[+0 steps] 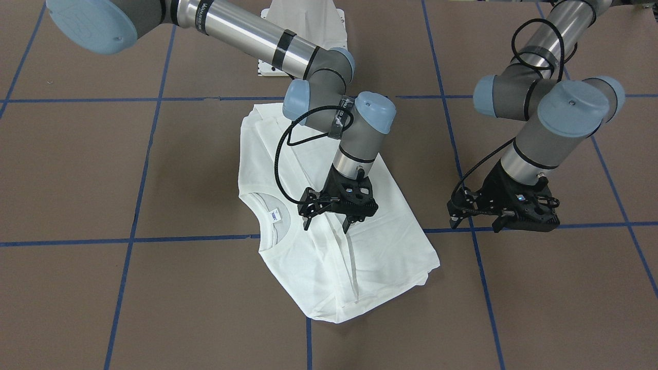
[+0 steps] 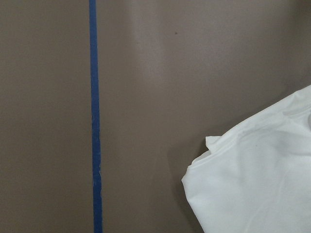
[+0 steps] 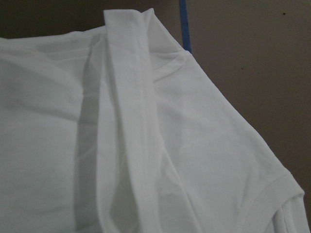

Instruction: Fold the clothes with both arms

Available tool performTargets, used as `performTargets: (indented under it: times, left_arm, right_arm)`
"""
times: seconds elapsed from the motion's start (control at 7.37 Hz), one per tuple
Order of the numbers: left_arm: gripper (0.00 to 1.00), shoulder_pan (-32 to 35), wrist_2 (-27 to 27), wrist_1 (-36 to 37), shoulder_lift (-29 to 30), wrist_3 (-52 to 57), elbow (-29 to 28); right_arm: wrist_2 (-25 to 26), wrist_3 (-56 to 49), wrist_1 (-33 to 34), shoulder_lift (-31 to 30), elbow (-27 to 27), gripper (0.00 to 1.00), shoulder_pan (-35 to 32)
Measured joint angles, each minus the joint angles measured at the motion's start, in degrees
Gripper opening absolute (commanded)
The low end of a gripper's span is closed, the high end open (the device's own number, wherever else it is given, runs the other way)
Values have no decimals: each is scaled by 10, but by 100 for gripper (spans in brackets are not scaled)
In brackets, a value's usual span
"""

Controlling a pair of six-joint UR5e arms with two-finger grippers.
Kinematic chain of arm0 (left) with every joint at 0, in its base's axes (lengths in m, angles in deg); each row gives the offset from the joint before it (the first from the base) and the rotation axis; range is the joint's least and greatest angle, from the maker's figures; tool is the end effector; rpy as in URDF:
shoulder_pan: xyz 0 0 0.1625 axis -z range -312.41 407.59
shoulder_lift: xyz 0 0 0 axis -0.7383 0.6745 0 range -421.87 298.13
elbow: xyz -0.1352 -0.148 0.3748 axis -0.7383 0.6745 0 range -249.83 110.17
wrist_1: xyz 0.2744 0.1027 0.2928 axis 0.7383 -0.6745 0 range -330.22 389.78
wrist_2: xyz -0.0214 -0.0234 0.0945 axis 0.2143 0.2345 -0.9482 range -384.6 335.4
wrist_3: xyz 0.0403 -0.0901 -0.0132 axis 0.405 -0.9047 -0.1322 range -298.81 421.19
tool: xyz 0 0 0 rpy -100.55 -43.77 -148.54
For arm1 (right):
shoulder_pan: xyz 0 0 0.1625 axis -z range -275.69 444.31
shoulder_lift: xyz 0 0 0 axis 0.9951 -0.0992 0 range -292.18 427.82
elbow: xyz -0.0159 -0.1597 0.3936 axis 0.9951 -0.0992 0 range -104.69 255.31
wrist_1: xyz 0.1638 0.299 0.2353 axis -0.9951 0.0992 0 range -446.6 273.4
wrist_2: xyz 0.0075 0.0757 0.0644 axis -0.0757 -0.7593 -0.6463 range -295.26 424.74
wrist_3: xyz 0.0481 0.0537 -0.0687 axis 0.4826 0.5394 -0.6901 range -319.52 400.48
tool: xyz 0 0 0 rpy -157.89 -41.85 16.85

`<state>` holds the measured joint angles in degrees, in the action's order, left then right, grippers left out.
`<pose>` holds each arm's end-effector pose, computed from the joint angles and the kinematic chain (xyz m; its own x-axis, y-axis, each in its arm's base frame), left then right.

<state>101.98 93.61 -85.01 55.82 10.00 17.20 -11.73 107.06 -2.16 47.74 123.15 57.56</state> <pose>0.3288 -0.6072 0.3561 0.6125 0.0932 -0.7850 0.1583 0.9584 0.2373 -0.7178 -0.5372 0.1519 0.9042 0.0230 0.4265 -0.2103 0.8931 0.3977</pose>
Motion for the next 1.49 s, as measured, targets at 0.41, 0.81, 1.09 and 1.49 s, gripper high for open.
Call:
performTargets:
  times: [0.41, 0.81, 1.09, 1.49]
  left_arm:
    - [100, -2, 0, 0, 0, -4, 1]
    - [100, -3, 0, 0, 1, -6, 2]
    - [100, -5, 0, 0, 1, -6, 1]
    - [100, -6, 0, 0, 0, -4, 0]
  right_arm:
    - [0, -63, 30, -1, 0, 100, -18]
    - [0, -120, 62, -16, 4, 100, -46]
    - [1, -164, 61, -39, 6, 100, -69]
    - [-35, -163, 58, -46, 58, 100, -81]
